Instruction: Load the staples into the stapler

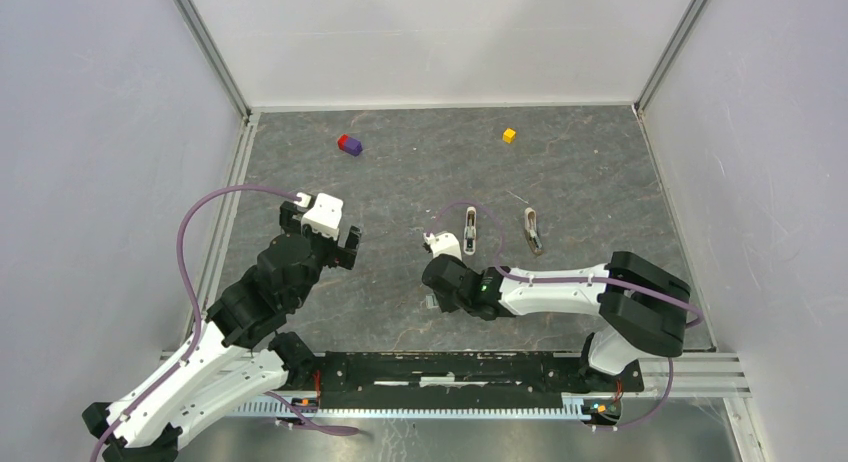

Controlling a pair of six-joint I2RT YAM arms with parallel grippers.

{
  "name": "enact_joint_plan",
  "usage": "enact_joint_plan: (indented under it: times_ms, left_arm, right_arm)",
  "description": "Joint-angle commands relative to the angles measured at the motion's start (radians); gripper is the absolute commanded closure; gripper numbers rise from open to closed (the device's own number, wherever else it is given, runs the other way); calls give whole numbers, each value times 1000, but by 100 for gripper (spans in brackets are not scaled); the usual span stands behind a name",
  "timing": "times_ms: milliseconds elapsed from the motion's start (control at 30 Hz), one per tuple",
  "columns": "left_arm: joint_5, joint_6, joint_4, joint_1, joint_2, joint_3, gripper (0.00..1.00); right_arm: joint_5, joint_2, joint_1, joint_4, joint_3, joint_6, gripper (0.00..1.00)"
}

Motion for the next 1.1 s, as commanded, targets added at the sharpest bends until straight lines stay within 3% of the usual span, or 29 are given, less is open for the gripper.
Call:
enact_joint_plan:
  times_ms: [0, 1067]
  left_arm:
    - [-5, 11, 44, 4, -9, -4, 0]
    - [-1, 11, 46, 4, -6, -3, 0]
  right_arm:
    - [10, 15, 7, 16, 35, -2, 67]
    - [29, -21, 4, -15, 51, -30, 74]
